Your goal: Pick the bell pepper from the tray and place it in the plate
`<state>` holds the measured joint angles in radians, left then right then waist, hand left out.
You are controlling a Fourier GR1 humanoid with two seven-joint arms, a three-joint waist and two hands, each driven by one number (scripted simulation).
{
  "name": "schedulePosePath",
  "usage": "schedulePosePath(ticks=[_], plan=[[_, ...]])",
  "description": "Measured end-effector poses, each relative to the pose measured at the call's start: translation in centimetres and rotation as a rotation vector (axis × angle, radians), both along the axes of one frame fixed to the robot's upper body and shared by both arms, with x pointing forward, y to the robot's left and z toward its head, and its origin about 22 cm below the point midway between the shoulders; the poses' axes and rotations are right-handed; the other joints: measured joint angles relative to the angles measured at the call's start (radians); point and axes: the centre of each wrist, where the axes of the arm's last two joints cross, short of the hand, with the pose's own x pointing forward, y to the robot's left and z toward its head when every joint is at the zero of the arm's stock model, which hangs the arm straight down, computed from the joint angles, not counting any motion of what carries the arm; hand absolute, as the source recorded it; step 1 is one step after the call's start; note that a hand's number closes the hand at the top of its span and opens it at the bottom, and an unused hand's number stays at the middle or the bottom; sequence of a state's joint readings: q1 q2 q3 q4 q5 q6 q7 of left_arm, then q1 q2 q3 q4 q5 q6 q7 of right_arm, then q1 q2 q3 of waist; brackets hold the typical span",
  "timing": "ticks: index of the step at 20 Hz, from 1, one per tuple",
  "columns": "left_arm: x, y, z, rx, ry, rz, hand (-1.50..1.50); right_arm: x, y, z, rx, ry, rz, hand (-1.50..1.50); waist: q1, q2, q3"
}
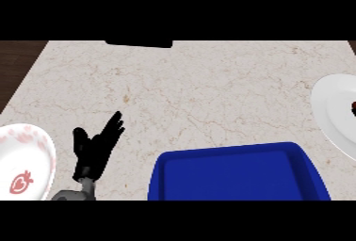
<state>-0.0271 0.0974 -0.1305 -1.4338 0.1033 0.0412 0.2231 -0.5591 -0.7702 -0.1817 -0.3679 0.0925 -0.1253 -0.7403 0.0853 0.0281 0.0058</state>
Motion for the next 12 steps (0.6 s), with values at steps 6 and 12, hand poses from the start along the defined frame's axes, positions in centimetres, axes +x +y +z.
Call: schedulePosePath(ticks=[6, 12], plan=[[0.2, -0.1, 0.0, -0.003, -0.002, -0.003, 0.0, 0.6, 0.9, -1.3, 0.009, 0.133, 0.099, -1.5, 0.004, 0.005, 0.003], [0.0, 0.1, -0.1, -0.003, -0.001, 0.009, 0.0, 1.5, 1.4, -1.1, 0.173, 0.025, 0.19, -1.5, -0.007, 0.003, 0.005]])
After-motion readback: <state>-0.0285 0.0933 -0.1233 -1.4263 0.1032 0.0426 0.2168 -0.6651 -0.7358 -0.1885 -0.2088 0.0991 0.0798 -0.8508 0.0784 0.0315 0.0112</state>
